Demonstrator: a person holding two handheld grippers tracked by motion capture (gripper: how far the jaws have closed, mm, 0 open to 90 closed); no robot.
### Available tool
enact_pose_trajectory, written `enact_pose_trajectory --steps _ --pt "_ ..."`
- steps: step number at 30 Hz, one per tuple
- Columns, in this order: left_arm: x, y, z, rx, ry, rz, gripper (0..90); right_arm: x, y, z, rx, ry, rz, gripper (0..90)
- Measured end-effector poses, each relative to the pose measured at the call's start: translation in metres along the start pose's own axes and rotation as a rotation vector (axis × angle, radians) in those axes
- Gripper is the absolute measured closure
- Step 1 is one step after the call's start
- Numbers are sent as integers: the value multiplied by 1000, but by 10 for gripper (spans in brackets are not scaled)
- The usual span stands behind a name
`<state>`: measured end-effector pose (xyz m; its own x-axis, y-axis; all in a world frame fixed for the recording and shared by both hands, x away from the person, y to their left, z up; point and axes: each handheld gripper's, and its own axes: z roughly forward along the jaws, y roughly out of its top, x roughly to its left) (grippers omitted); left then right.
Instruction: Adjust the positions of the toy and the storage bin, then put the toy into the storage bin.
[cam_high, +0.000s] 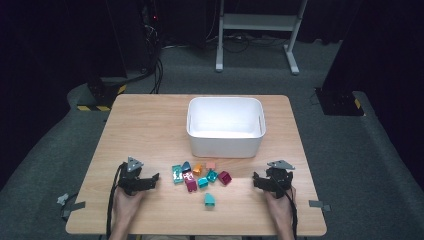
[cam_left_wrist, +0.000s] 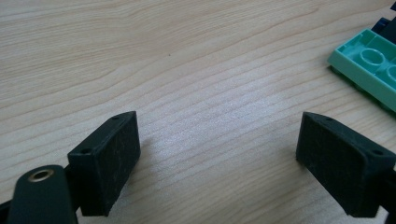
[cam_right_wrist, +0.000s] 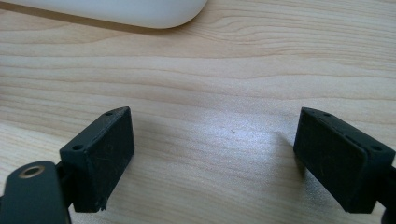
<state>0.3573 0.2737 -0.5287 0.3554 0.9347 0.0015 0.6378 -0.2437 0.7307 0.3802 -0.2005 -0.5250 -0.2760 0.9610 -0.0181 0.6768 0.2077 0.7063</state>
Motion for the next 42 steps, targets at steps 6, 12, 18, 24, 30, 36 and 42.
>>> enact_pose_trajectory --steps 6,12,18,24,30,36,42 --pt "-1 -1 -1 -5 0 -7 150 0 0 0 -1 0 2 122" --pt "-1 -2 -2 -7 1 -10 155 1 0 0 0 3 -1 120" --pt "0 -1 -2 -7 0 -9 155 1 1 0 0 4 -3 121" --pt "0 -1 -2 -7 0 -8 155 0 0 0 -3 15 -10 130" --pt "0 -1 -2 -8 0 -8 156 1 0 -1 -8 23 -15 176" --pt "1 -1 -1 -7 -1 -10 163 8 -4 -6 -26 70 -64 250" --pt "1 -1 -1 -9 0 -10 164 20 -6 -17 -95 136 -110 313"
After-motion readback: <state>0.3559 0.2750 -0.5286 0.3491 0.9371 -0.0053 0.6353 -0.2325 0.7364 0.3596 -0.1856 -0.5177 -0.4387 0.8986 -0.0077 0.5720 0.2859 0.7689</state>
